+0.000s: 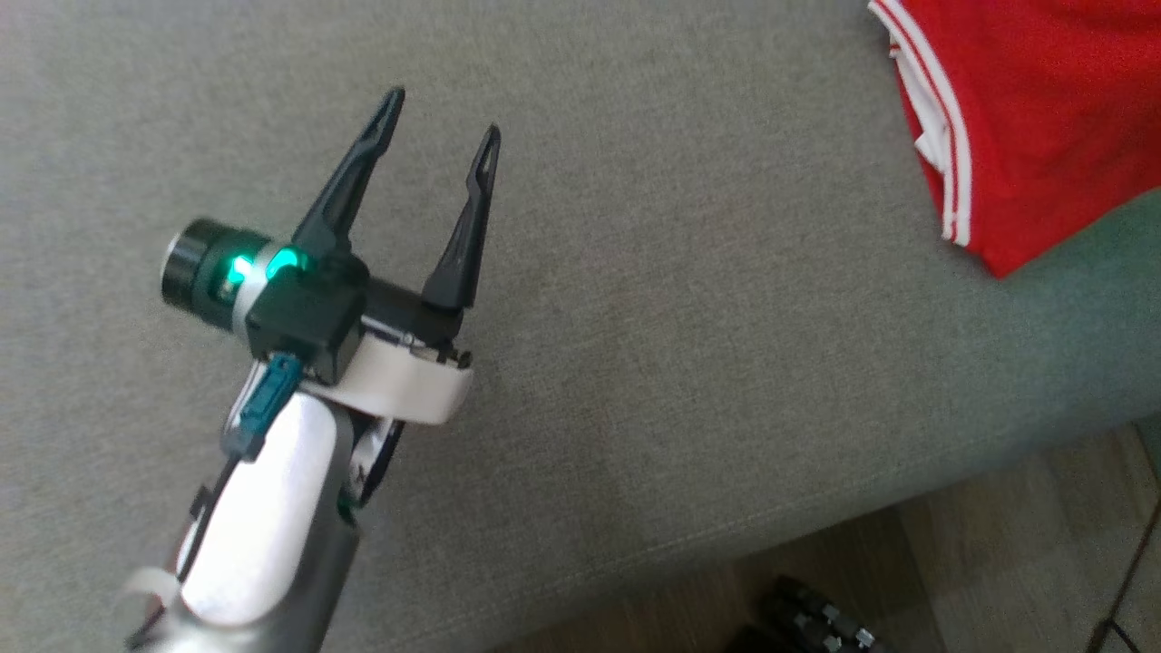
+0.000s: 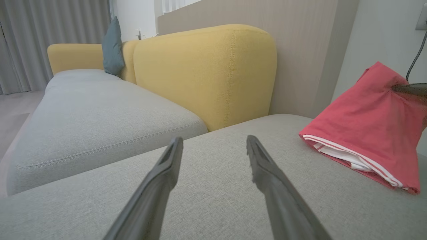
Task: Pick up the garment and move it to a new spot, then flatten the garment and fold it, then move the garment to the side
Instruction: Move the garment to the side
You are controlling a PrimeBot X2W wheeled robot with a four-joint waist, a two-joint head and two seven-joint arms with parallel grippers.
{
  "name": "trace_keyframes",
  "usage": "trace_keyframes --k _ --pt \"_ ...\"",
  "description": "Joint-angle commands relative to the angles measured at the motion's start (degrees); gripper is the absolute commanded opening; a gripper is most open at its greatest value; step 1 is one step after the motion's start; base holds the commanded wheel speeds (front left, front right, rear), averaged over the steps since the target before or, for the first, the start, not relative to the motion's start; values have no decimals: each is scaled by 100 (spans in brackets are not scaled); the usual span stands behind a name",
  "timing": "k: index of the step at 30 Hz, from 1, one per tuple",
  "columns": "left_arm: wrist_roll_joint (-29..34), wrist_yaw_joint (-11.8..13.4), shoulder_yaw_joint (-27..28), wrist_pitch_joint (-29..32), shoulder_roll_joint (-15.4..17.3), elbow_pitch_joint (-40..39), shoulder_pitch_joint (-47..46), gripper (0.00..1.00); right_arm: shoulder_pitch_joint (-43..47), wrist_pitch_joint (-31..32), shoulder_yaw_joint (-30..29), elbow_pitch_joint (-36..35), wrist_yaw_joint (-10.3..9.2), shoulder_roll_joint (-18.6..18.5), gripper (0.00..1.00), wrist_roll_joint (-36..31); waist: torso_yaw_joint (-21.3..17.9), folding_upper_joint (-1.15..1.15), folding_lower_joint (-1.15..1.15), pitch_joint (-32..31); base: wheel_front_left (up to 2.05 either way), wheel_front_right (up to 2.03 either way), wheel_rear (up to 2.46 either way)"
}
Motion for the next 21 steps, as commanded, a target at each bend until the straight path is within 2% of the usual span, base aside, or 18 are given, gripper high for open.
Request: trace_keyframes --k 1,8,9,10,12,13,14,15,16,21 --pt "59 -38 125 21 96 -207 -227 100 -89 -80 -37 -79 22 -231 0 37 -54 0 -1 200 0 0 0" --pt "135 -106 61 81 160 -248 -586 100 -484 -229 -328 491 22 -190 0 -69 -37 0 -1 736 0 0 0" --pt "140 -110 60 80 171 -244 -625 100 -537 -260 -340 581 22 -174 16 -78 -31 0 -1 796 0 0 0" --pt "142 -111 61 78 178 -237 -658 100 -589 -320 -342 657 22 -173 23 -104 -21 0 -1 848 0 0 0" --pt "140 -109 62 69 190 -218 -702 100 -686 -440 -337 833 22 -163 22 -153 -1 0 -1 928 0 0 0" --pt "137 -108 59 62 192 -206 -723 100 -735 -465 -327 958 22 -188 34 -187 19 0 -1 962 0 0 0" --pt "133 -106 57 55 193 -189 -739 100 -791 -518 -326 1063 22 -192 50 -199 37 0 -1 981 0 0 0" --pt "127 -98 59 46 193 -173 -749 100 -845 -540 -349 1193 22 -187 89 -214 49 0 -1 992 0 0 0" --pt "120 -88 65 37 193 -160 -755 100 -886 -524 -367 1337 22 -177 100 -242 61 0 -1 1000 0 0 0" --pt "56 -19 104 -21 186 -34 -704 100 -920 -925 -359 1631 22 -122 100 -374 150 0 -1 849 0 0 0"
